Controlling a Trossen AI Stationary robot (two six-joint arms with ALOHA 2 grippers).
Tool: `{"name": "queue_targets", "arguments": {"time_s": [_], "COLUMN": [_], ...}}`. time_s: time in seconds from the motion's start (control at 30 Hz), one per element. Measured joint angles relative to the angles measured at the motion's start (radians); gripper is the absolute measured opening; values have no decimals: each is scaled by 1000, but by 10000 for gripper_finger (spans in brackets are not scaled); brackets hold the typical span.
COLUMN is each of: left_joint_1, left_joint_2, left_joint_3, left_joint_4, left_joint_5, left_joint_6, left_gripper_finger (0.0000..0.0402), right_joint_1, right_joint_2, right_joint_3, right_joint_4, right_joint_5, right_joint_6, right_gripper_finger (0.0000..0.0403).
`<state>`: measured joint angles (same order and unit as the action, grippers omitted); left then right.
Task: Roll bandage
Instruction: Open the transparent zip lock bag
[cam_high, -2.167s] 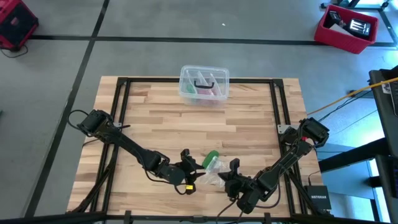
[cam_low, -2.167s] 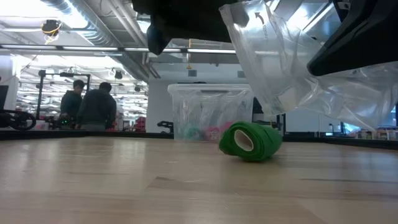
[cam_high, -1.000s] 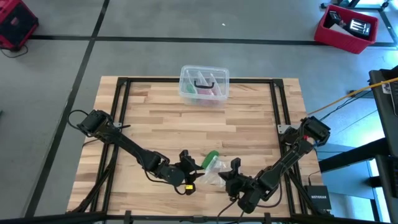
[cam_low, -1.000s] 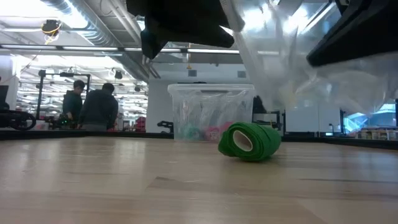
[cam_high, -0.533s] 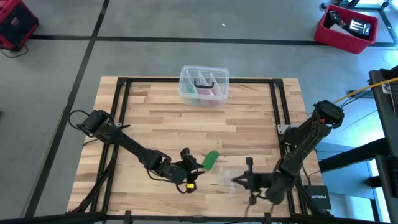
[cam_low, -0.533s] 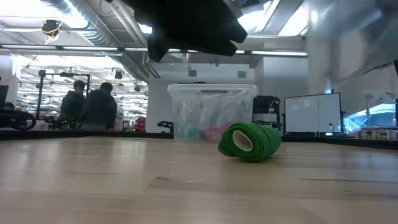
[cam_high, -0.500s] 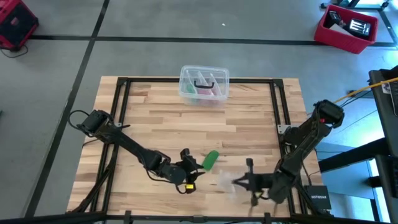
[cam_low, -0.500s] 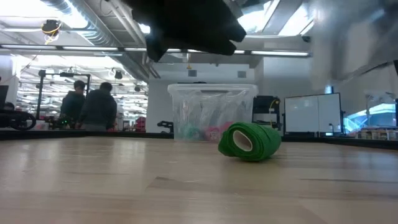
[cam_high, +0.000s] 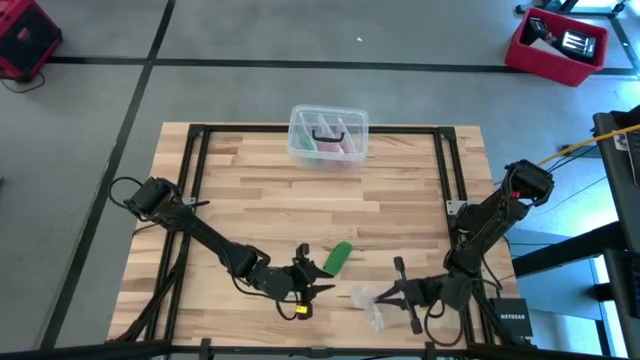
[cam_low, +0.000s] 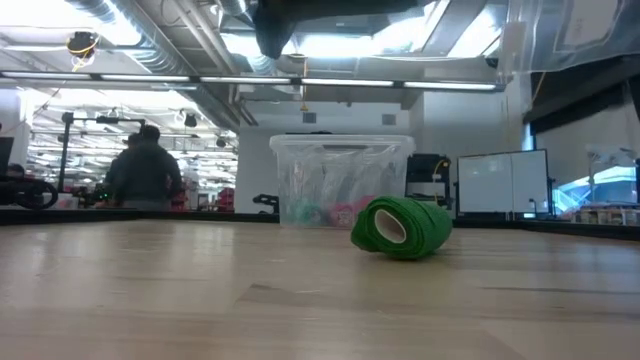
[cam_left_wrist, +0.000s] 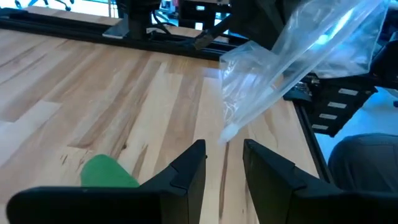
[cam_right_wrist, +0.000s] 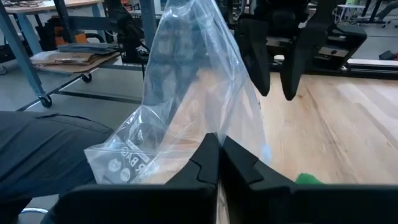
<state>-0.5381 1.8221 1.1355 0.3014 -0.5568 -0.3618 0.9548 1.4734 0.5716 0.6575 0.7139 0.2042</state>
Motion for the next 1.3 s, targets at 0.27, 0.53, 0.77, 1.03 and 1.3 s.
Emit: {"name": "queue_targets", "arguments": {"time_s": [0.27,0.53,0.77,1.03,1.3], "left_joint_1": [-13,-13,-19,-19,-25], "left_joint_2": [0,0,0,0,0], "left_joint_3": [0,0,0,20,22], "left_joint_4": [-3,-3,-6,109,317], "left_joint_5": [0,-1,0,86,222], "left_joint_6": [3,0,49,110,278], "left_gripper_finger": [100,100,100,100,100], "right_joint_1": [1,0,0,-1,-58], "right_joint_2": [1,1,1,2,2], "right_joint_3": [3,4,4,4,5], "right_joint_4": [-1,-4,-4,84,156], "right_joint_5": [-8,-1,-63,-358,-412], "right_joint_6": [3,-3,3,25,-18], "right_gripper_finger": [7,7,7,7,7]}}
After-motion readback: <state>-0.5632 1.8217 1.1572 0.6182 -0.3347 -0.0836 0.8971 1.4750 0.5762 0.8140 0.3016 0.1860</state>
